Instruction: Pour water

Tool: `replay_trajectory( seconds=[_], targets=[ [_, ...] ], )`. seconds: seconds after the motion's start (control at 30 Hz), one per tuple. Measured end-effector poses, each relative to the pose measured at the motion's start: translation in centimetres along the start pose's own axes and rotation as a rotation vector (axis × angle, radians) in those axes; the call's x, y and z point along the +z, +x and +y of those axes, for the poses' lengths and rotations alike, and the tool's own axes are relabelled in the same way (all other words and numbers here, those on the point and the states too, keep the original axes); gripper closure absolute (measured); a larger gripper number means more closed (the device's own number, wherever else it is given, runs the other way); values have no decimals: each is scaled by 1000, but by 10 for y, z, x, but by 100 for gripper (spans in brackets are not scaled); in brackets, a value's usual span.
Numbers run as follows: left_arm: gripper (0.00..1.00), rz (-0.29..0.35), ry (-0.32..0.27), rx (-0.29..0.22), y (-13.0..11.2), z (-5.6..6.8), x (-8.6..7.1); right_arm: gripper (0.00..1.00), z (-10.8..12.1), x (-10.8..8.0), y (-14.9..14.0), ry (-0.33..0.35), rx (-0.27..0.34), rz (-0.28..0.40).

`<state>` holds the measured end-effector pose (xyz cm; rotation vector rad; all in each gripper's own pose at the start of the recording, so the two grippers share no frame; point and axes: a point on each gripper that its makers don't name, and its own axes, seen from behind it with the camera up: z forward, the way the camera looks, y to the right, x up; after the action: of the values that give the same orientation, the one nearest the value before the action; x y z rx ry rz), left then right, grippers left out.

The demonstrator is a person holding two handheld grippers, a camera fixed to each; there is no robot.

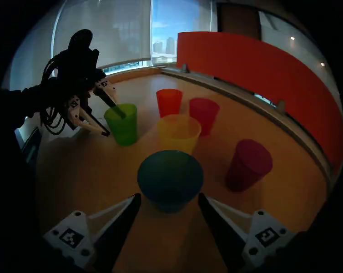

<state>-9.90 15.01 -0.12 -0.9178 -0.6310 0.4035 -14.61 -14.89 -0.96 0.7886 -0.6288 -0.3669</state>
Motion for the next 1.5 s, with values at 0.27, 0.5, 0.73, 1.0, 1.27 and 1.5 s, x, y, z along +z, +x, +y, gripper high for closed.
replay_trajectory(
  seconds=[0.27, 0.5, 0.73, 1.0, 1.27, 1.5],
  targets=[
    [20, 27, 35, -30, -5, -2, -22, 3, 0, -19, -5, -35, 2, 11],
    [20, 39, 62, -27, -11, 2, -40, 3, 0, -34, -9, -63, 6, 18],
    [20, 67, 107, -48, -12, -2, -53, 3, 0, -42, -9, -98, 10, 34],
    [20, 138, 200, -92, -4, -16, -72, 3, 3, -54, -2, -144, 41, 84],
    [20, 225, 307, -104, 8, -32, -95, 3, 21, -77, 14, -226, 91, 162],
    [20, 306, 372, -153, 17, -43, -110, 3, 34, -92, 27, -304, 107, 230]
  ],
)
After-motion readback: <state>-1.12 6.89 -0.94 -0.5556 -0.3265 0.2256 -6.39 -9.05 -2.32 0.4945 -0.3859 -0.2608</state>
